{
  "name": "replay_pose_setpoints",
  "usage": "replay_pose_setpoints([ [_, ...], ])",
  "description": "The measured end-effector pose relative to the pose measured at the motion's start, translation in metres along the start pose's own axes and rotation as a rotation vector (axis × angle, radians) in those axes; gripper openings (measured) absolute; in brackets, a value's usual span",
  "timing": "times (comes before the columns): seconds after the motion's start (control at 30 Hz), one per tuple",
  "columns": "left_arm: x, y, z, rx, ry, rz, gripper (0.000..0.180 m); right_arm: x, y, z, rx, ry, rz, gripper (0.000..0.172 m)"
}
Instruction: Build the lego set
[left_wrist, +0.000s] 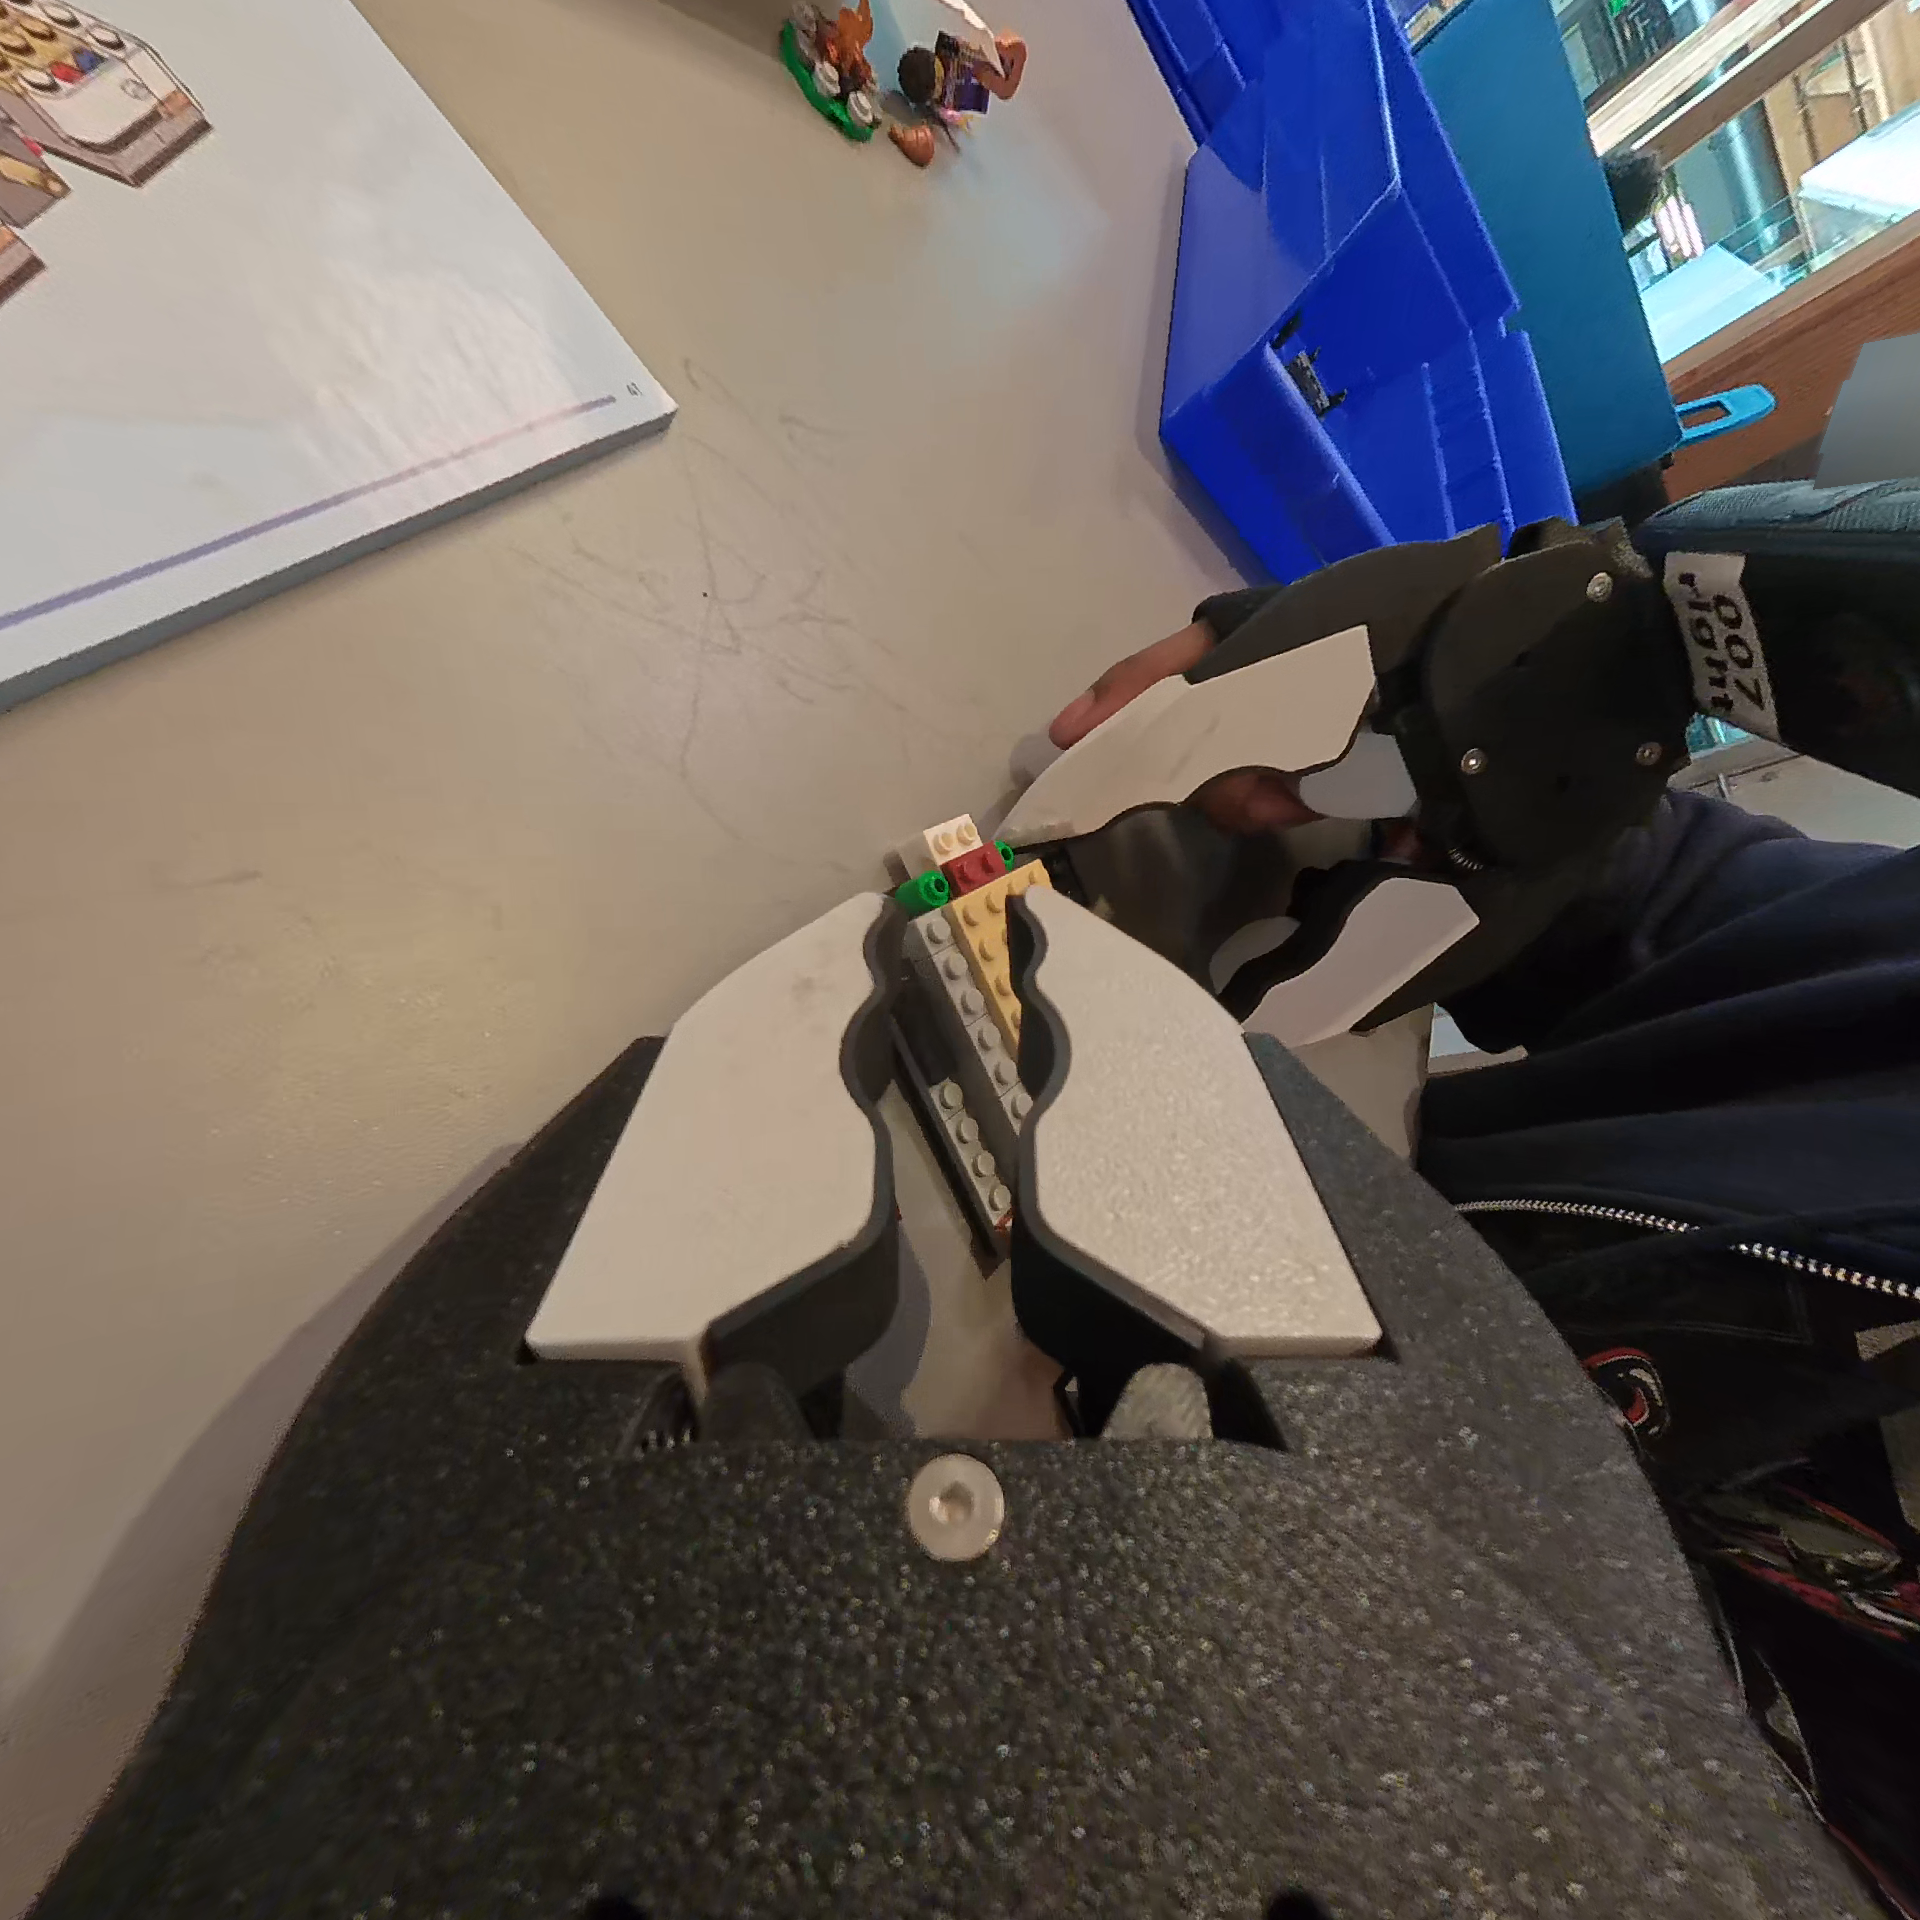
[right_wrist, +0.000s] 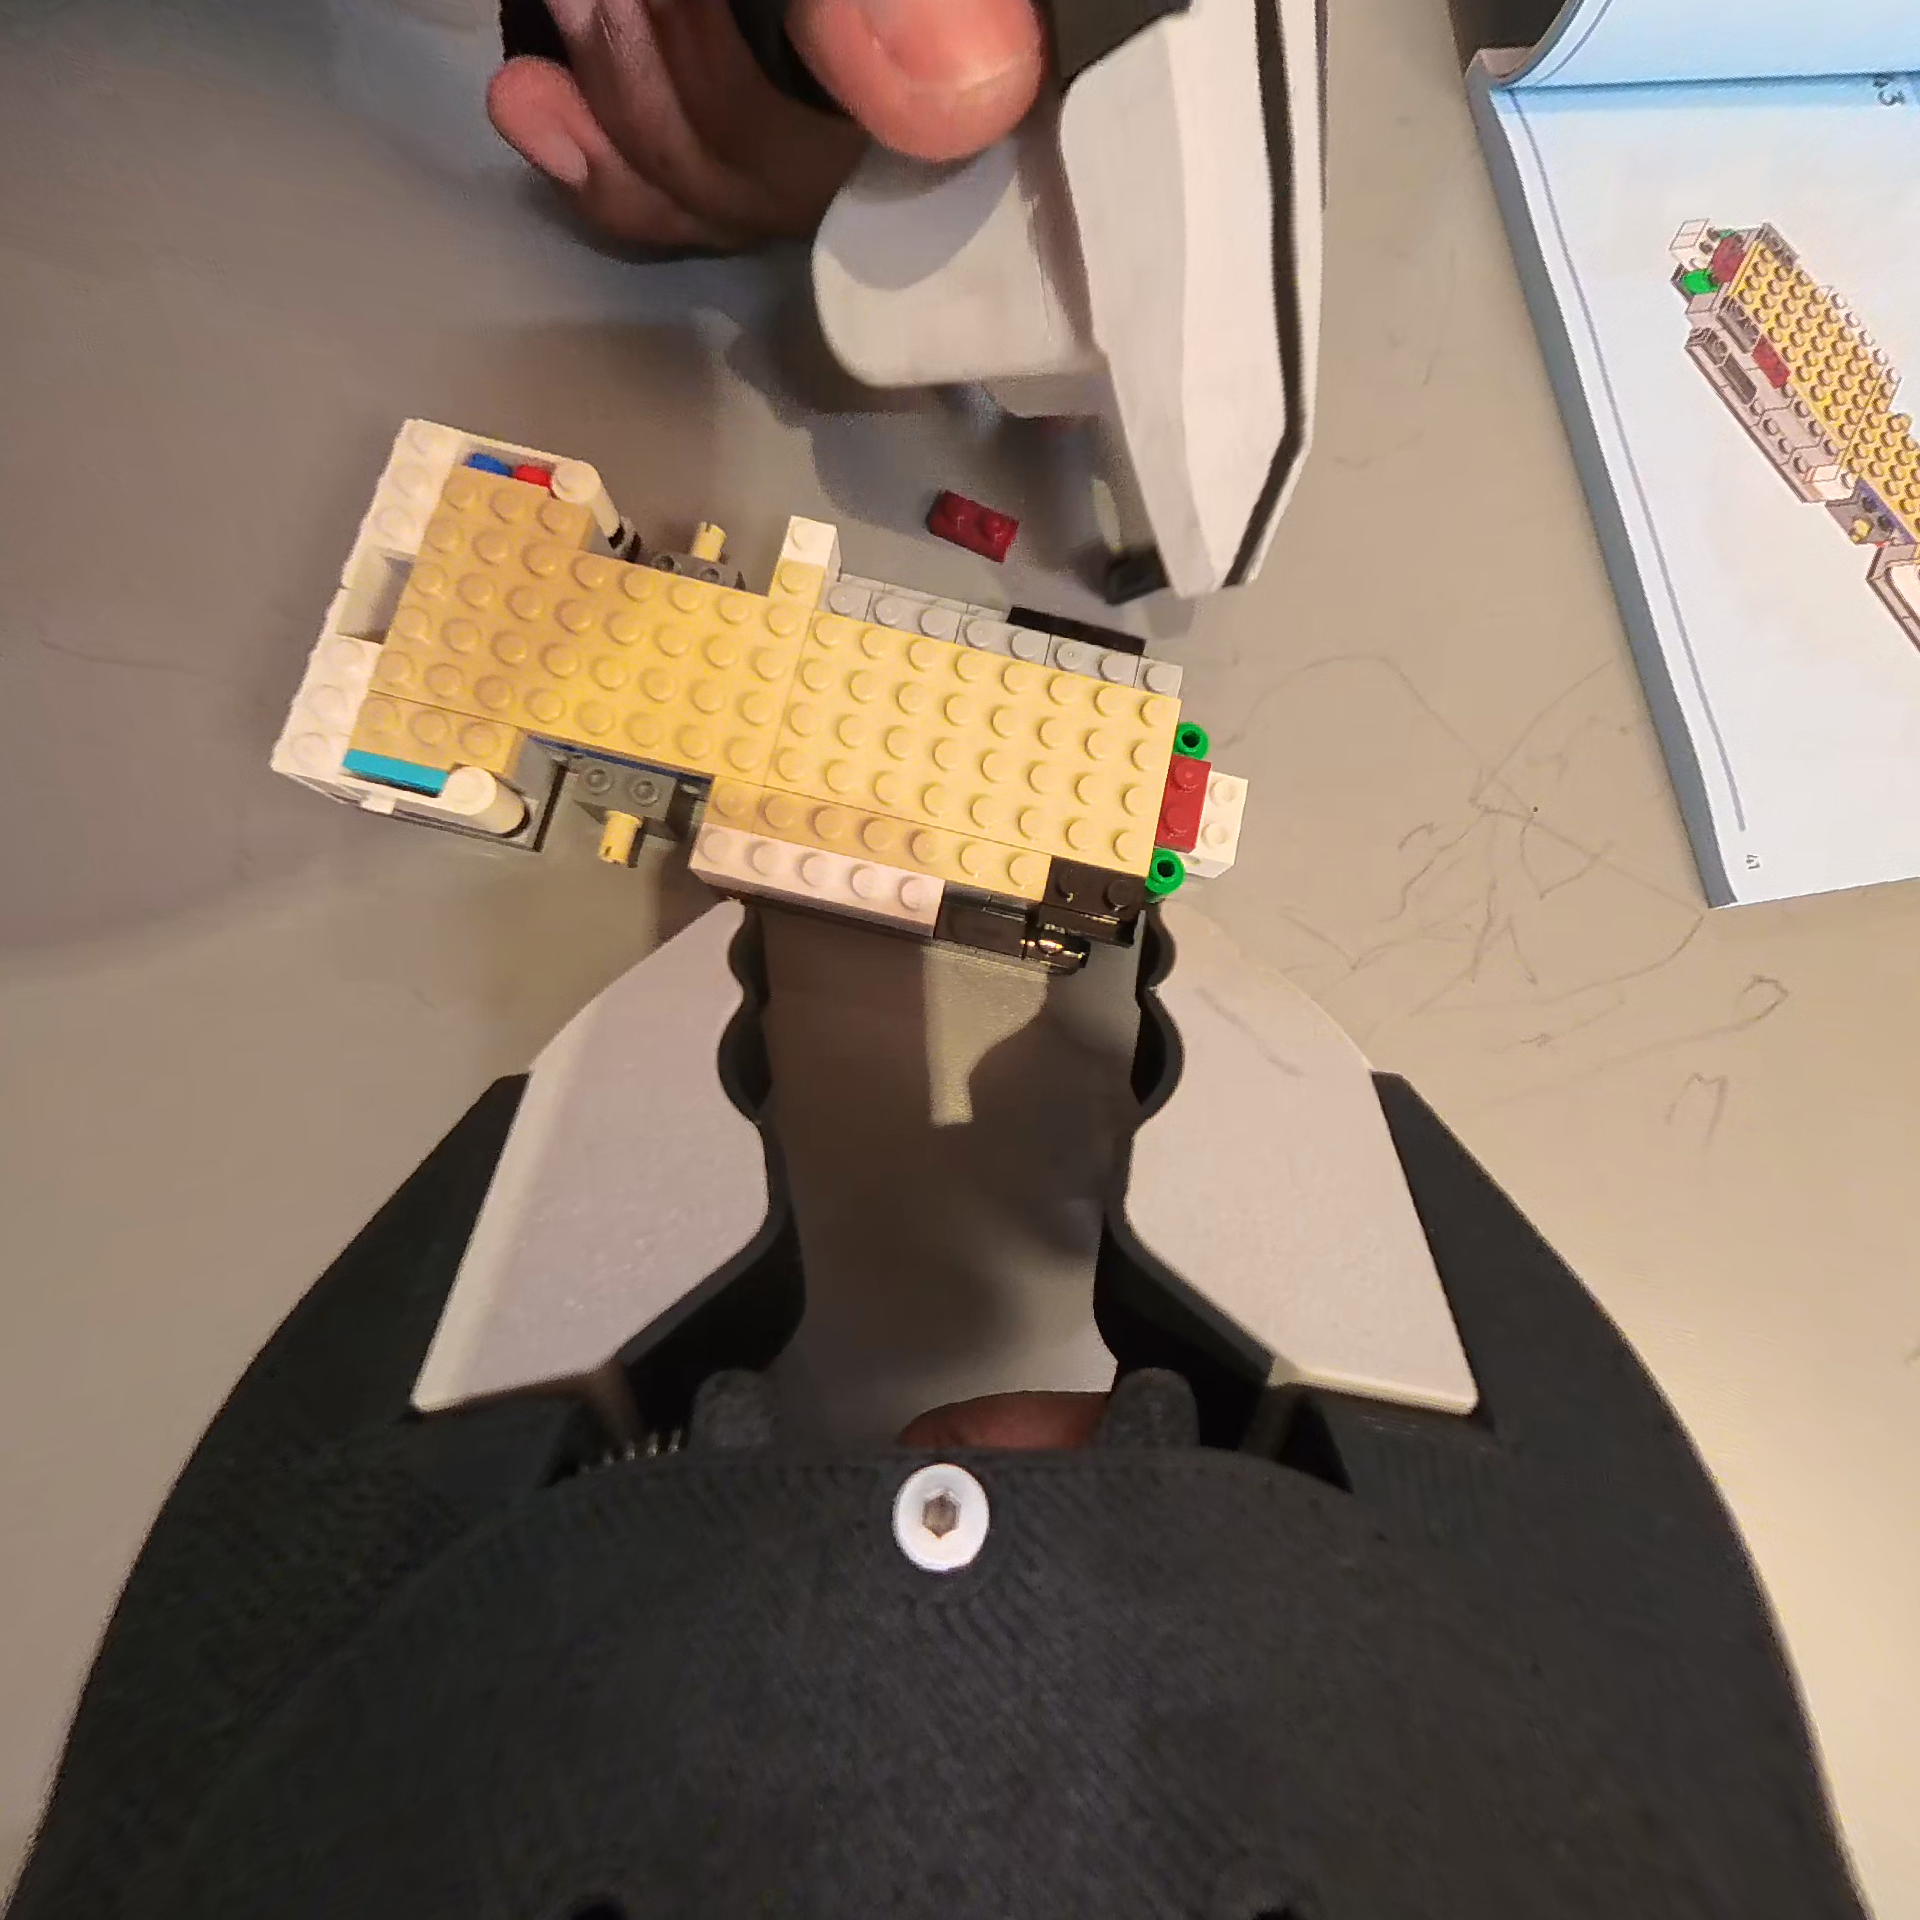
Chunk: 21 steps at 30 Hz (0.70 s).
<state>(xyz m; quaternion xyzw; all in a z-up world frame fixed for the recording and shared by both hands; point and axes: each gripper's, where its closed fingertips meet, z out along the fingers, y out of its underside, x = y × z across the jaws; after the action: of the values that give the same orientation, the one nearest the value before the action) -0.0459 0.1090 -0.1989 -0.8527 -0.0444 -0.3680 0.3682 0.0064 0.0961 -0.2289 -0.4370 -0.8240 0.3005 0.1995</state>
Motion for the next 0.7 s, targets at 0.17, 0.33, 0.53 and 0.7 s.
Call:
replay_pose_setpoints([
  [0.17, -0.006, -0.002, -0.006, 0.014, -0.012, -0.012, 0.02, 0.0, 0.0, 0.0, 0.001, -0.002, -0.001, 0.069],
  [0.33, -0.018, -0.007, -0.022, 0.05, -0.054, -0.013, 0.022, -0.001, 0.001, -0.001, -0.003, -0.008, -0.003, 0.068],
  [0.53, -0.04, -0.013, -0.066, 0.131, -0.135, 0.04, 0.029, -0.002, 0.001, -0.001, -0.001, -0.019, -0.004, 0.067],
  [0.7, -0.048, 0.003, -0.064, 0.017, -0.234, 0.194, 0.034, -0.002, 0.001, -0.001, 0.0, -0.022, 0.001, 0.067],
])
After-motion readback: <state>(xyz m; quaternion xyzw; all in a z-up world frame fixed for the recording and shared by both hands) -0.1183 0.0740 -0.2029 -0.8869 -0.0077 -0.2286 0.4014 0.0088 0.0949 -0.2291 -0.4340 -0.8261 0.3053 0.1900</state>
